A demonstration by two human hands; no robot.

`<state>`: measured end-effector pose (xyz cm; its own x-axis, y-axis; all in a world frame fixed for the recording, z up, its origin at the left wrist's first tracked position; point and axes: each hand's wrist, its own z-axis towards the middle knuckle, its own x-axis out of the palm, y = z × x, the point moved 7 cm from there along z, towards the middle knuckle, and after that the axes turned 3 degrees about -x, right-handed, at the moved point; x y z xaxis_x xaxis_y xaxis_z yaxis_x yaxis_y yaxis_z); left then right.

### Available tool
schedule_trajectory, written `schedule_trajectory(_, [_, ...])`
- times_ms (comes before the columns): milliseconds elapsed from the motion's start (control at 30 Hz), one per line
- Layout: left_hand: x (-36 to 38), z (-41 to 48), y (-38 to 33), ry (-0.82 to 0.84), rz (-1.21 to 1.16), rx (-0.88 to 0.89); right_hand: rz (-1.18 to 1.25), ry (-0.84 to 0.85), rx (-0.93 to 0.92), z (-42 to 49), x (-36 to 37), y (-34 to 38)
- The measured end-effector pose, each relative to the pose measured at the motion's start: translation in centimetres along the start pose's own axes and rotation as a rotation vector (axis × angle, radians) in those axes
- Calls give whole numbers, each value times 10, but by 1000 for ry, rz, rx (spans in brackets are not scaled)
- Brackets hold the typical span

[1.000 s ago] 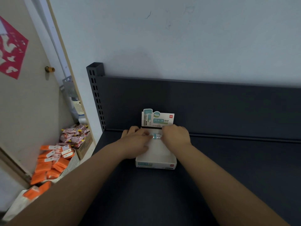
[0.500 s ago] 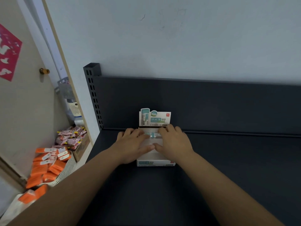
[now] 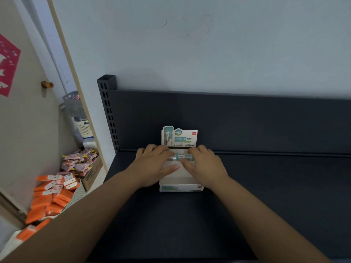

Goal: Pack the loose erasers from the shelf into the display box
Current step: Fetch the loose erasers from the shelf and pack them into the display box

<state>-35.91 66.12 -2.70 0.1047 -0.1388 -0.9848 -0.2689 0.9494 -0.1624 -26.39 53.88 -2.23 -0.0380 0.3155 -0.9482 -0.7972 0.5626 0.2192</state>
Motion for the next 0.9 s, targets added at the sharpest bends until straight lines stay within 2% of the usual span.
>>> schedule_trajectory(100, [-8, 0, -1, -26, 41, 12, 8, 3, -50, -1, -10, 0])
schedule_trajectory(233, [-19, -1, -8, -74, 88, 29, -98, 12, -80, -3, -24, -2])
schedule_trajectory(467, [-44, 3, -28, -192, 189, 16, -184, 51, 44, -24, -52, -40])
schedule_trajectory(700, [-24, 9, -103, -63, 50, 64, -116, 61, 72, -83, -75, -85])
schedule_trajectory(900, [-5, 17, -200, -67, 16, 139, -162, 43, 143, -143, -106, -163])
